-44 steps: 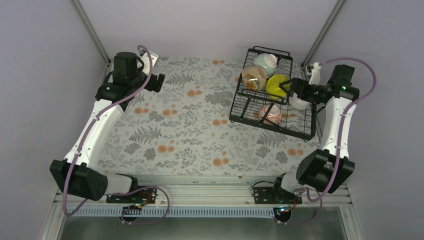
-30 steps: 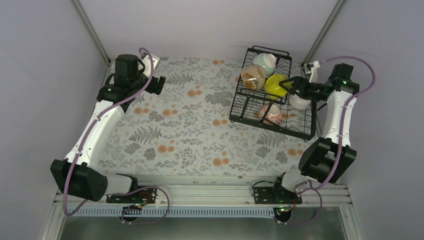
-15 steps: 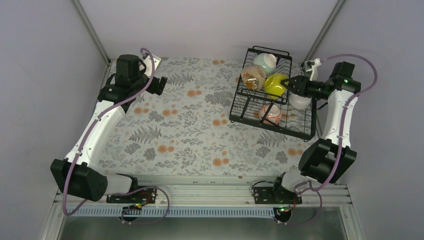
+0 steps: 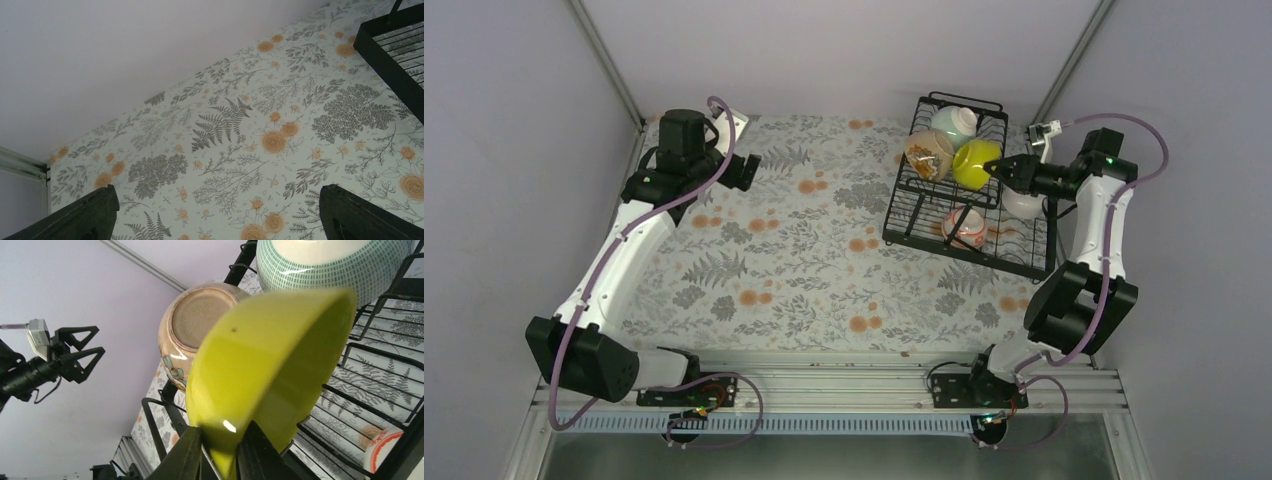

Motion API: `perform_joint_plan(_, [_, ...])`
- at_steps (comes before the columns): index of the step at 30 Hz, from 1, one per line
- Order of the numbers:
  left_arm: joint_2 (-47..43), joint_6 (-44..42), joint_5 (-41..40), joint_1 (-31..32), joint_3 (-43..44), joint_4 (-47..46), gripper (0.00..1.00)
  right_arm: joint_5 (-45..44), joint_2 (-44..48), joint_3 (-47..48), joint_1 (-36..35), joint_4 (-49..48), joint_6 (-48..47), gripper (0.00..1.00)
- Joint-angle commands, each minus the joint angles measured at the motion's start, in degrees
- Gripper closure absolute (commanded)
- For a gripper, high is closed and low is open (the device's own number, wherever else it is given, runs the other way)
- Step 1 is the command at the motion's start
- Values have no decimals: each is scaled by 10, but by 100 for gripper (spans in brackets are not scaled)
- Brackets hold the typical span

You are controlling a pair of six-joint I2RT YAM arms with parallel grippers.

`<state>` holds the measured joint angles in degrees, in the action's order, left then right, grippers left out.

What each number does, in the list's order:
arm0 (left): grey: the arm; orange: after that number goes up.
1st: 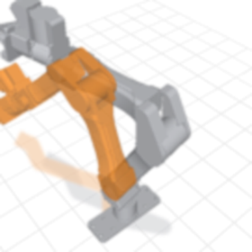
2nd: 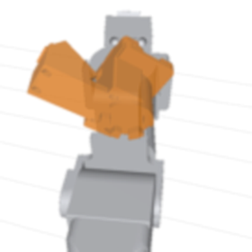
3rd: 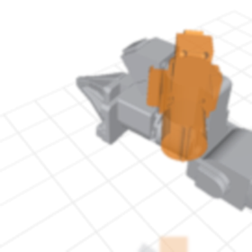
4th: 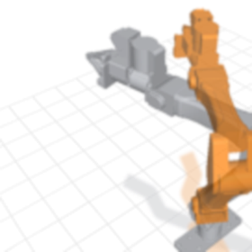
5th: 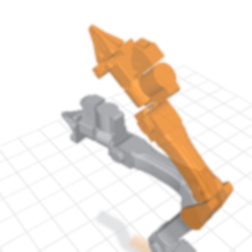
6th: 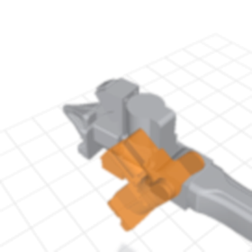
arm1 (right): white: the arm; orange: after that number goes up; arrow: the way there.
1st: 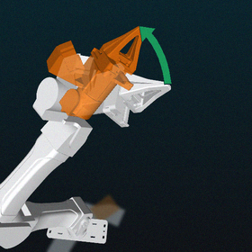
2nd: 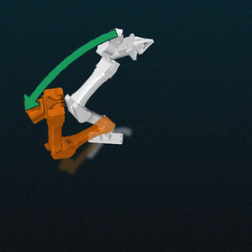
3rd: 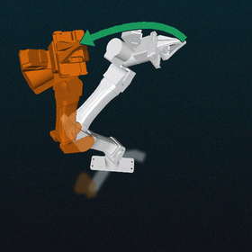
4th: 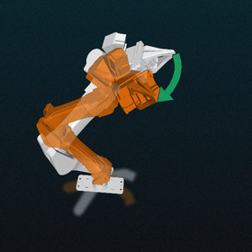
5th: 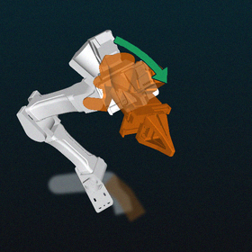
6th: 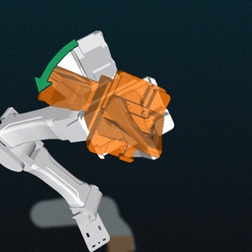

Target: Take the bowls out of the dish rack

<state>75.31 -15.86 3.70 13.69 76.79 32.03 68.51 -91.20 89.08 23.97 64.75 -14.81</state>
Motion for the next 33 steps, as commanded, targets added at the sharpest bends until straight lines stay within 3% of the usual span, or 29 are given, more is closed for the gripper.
perform_joint_plan(1, [2, 2, 8, 4, -1, 1, 0, 25, -3, -8, 4, -11, -11, 85])
perform_joint_plan(10, [3, -4, 18, 12, 3, 5, 0, 58, 8, 30, 4, 19, -34, 96])
perform_joint_plan(21, [1, -19, 15, 25, 4, -7, 0, 67, 39, 69, 4, -12, -7, 96])
perform_joint_plan(25, [-4, -34, 53, 32, 18, -5, 0, 87, 39, 96, 4, -2, -7, 96])
perform_joint_plan(33, [18, -57, 28, 86, 59, -5, 0, 83, 44, 135, -10, 16, -22, 97])
